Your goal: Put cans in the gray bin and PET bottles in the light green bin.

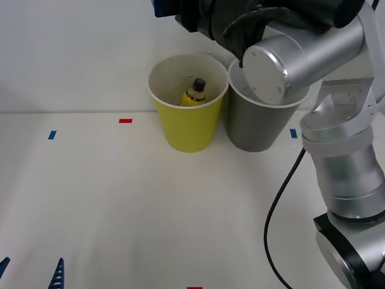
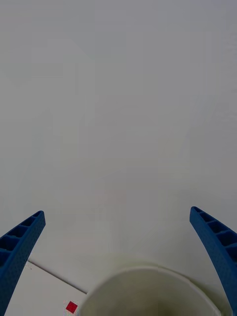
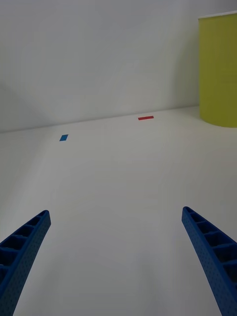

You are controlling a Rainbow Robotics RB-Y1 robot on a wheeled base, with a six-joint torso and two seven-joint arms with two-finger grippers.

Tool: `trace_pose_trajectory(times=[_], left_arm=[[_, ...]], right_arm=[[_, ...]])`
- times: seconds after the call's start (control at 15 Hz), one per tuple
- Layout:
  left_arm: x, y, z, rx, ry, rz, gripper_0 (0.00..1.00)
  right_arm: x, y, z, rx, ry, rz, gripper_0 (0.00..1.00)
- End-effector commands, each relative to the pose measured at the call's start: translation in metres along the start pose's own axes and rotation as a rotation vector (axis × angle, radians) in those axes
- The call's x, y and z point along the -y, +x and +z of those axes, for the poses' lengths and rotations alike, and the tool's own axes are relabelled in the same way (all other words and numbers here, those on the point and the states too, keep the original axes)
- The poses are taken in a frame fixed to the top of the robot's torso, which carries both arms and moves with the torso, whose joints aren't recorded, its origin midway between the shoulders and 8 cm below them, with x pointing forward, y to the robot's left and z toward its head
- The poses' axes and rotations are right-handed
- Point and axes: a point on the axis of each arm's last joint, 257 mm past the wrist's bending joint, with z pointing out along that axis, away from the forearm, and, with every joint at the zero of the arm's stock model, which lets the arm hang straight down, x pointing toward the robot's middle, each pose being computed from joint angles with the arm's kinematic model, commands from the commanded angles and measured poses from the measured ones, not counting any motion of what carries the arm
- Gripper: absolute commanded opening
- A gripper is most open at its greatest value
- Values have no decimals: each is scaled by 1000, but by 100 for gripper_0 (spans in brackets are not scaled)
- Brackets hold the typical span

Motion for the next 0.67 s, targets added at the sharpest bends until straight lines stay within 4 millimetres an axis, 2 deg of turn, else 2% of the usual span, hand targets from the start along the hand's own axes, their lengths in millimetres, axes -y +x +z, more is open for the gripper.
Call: trace_pose_trajectory(times=[0.07, 0.2, 0.53, 0.67], left_arm=[[0, 0, 0, 0, 0, 0, 91], [0, 0, 0, 0, 0, 0, 91], [0, 0, 0, 0, 0, 0, 91], [0, 0, 0, 0, 0, 0, 91]], right_arm=[[19, 3, -37, 13, 0, -3, 100], [33, 11, -65, 19, 24, -32, 100], [61, 17, -147, 67, 110, -70, 100], [75, 25, -171, 61, 159, -72, 100]])
